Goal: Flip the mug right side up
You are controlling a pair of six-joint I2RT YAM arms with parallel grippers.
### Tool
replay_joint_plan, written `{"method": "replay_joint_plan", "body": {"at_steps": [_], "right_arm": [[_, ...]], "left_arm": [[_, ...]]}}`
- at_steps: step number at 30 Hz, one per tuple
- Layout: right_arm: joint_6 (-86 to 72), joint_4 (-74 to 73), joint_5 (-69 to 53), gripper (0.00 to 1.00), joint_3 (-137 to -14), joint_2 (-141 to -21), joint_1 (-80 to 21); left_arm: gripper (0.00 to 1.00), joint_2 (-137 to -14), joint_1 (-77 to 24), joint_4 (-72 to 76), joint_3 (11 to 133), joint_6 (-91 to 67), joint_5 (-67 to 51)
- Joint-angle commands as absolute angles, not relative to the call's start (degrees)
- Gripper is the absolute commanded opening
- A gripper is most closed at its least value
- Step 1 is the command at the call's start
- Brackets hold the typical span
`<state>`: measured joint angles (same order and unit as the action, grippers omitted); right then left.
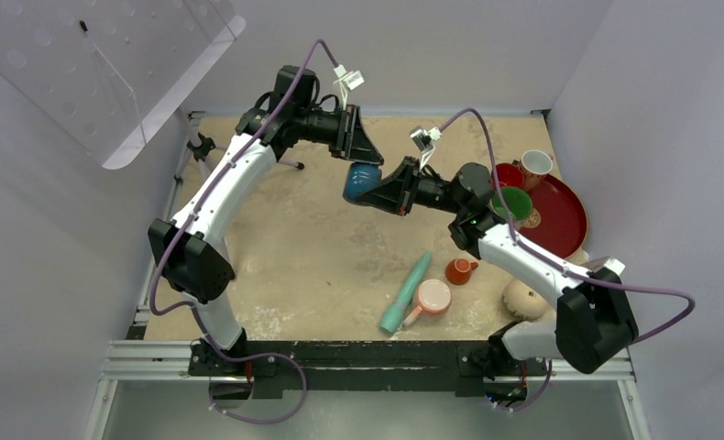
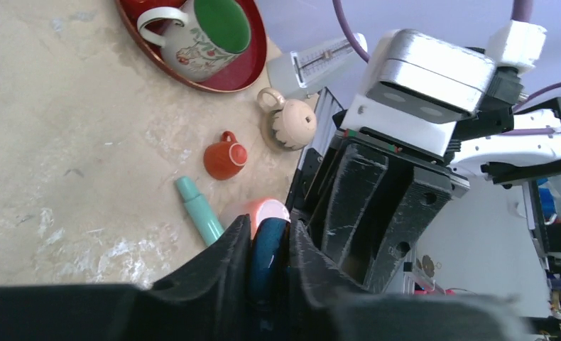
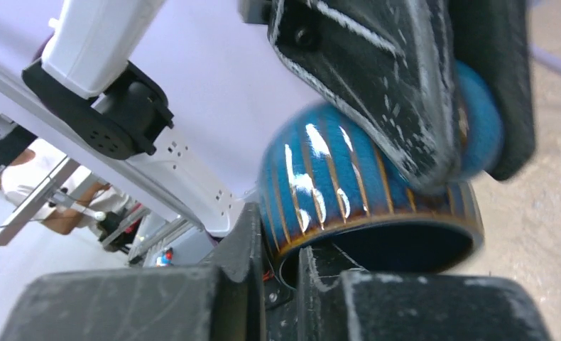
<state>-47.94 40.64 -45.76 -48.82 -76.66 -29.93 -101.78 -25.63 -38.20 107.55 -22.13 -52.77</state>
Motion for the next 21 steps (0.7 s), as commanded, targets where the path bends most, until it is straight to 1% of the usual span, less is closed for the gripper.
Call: {"method": "replay_joint_plan", "body": {"at_steps": [1,3,4,5,7,9,11,13,14,15,21], "right_arm": [[-47.37,40.44,-33.32,0.00,-48.41,-72.20,-29.31],[-42.47,28.87,-28.38,0.00,-51.00,-70.91,-28.33],[-39.44,21.42,-25.63,0.00,-53.13,-70.52,-27.78],[-36.12,13.83,-21.33,0.00,-55.92,-70.42,-27.13],[-30.60,-0.34,-13.83,0.00,-60.50,-69.89,-24.84],[-27.25,-9.76,-9.72,0.00,-62.75,-68.60,-20.15],[-24.65,-17.61,-4.81,0.00,-64.70,-67.44,-14.49],[-21.62,-24.24,3.89,0.00,-67.23,-67.15,-9.96],[-20.26,-26.15,8.07,0.00,-68.39,-67.27,-7.86],[-19.21,-26.98,9.63,0.00,-68.92,-67.61,-5.28],[-15.68,-27.85,12.35,0.00,-73.13,-74.25,8.62]], "left_arm": [[0.48,-99.43,-25.32,-37.70,107.76,-21.45,-49.71],[0.73,-99.29,-24.47,-39.71,109.03,-19.05,-46.79],[0.93,-99.36,-24.10,-41.97,110.57,-17.10,-42.75],[0.99,-99.51,-23.73,-44.50,112.38,-15.06,-38.17],[1.00,-99.97,-22.59,-48.65,116.74,-10.58,-30.61],[1.00,-99.91,-21.77,-52.22,120.22,-5.49,-25.65],[1.00,-98.72,-21.62,-53.86,120.37,-1.18,-21.68],[1.00,-96.88,-21.62,-54.26,118.07,1.78,-19.30],[1.00,-96.09,-21.63,-54.41,116.49,2.80,-18.84],[1.00,-95.35,-21.64,-54.58,115.03,3.35,-18.66],[1.00,-91.84,-21.71,-54.89,107.11,5.36,-18.55]]}}
